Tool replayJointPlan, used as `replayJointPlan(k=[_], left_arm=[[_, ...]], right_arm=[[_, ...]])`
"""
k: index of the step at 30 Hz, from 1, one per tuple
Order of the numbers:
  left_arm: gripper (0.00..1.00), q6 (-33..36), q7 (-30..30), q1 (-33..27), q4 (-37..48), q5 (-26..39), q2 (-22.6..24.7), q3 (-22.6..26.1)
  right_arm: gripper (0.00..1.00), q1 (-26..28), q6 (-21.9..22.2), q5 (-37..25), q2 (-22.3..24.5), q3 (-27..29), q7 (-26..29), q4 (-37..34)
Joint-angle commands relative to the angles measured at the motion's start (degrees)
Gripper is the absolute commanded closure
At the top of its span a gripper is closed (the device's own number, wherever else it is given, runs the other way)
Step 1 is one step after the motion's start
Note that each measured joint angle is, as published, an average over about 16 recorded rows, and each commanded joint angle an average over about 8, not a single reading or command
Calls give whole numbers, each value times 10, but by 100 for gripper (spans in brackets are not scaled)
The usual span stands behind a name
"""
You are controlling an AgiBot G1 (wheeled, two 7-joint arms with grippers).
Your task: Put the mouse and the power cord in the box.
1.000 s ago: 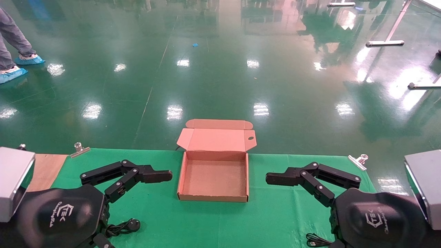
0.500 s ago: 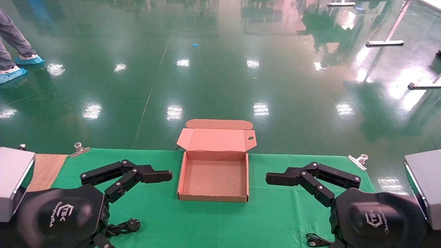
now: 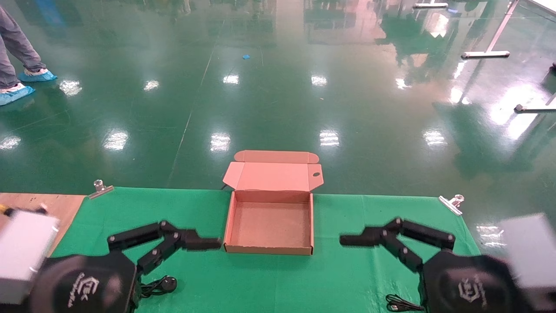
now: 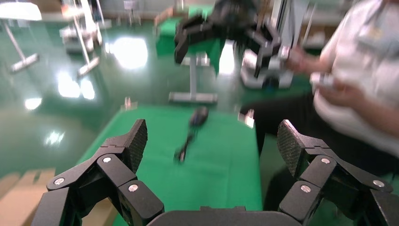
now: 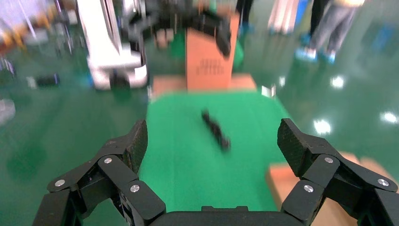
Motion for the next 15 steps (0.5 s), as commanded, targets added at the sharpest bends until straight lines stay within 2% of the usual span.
replayJointPlan(k=[1,7,15], left_arm=[[0,9,3,-8,-1,20,-2,9],[0,16,17,-25,27,106,2,55],[0,1,52,-59,99,262,22,121]], right_arm=[[0,5,-4,-22,6,-6,-7,4],[0,49,-7,-157,16,-49,-24,17],[0,92,8,-343,-1,-113,-51,11]])
